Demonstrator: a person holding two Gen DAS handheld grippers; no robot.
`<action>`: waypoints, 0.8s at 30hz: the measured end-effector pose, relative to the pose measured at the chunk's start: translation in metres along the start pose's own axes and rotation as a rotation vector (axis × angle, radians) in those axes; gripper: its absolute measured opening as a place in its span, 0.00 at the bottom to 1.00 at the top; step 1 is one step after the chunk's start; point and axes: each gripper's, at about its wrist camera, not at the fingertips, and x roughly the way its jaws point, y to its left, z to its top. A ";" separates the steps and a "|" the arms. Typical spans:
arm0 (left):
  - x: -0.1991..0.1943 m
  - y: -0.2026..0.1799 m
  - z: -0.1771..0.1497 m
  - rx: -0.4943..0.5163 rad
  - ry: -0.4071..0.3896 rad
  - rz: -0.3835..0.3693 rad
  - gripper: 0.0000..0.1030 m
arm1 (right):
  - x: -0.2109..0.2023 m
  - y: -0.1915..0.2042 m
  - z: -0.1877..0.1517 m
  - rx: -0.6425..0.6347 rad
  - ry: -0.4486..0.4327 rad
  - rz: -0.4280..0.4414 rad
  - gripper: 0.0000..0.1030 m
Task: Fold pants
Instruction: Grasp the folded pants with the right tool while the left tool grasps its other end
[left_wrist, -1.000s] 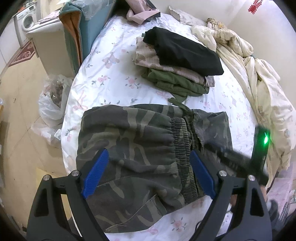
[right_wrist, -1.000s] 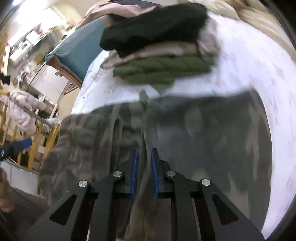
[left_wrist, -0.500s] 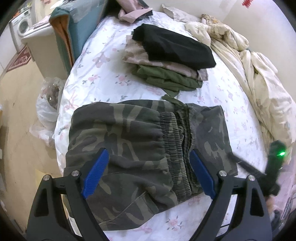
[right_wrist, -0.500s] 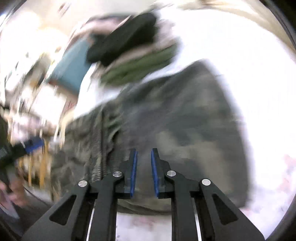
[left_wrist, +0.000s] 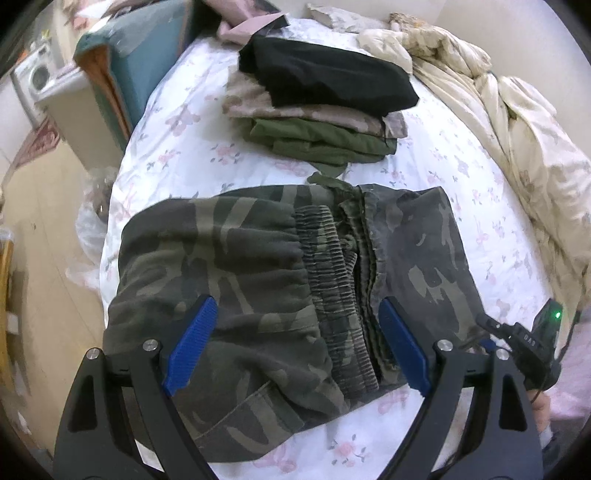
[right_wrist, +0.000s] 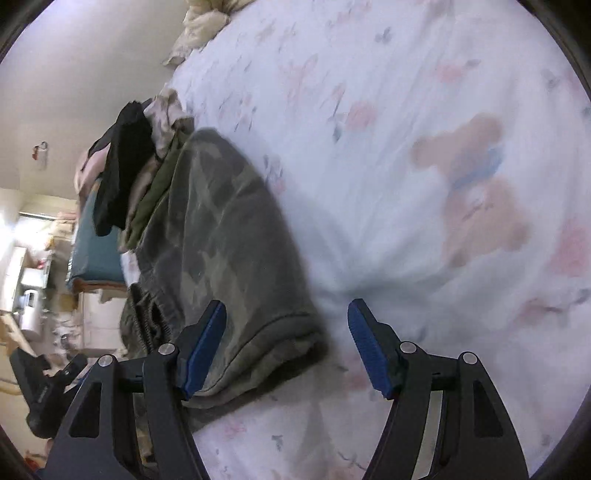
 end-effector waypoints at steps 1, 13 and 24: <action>0.002 -0.003 0.000 0.021 0.001 0.016 0.85 | -0.001 0.000 -0.001 -0.003 -0.002 0.019 0.46; 0.047 -0.098 0.077 0.106 0.128 -0.048 0.84 | -0.049 0.111 -0.028 -0.455 -0.127 0.205 0.08; 0.122 -0.226 0.112 0.313 0.291 -0.039 0.84 | -0.033 0.140 -0.041 -0.596 -0.075 0.245 0.08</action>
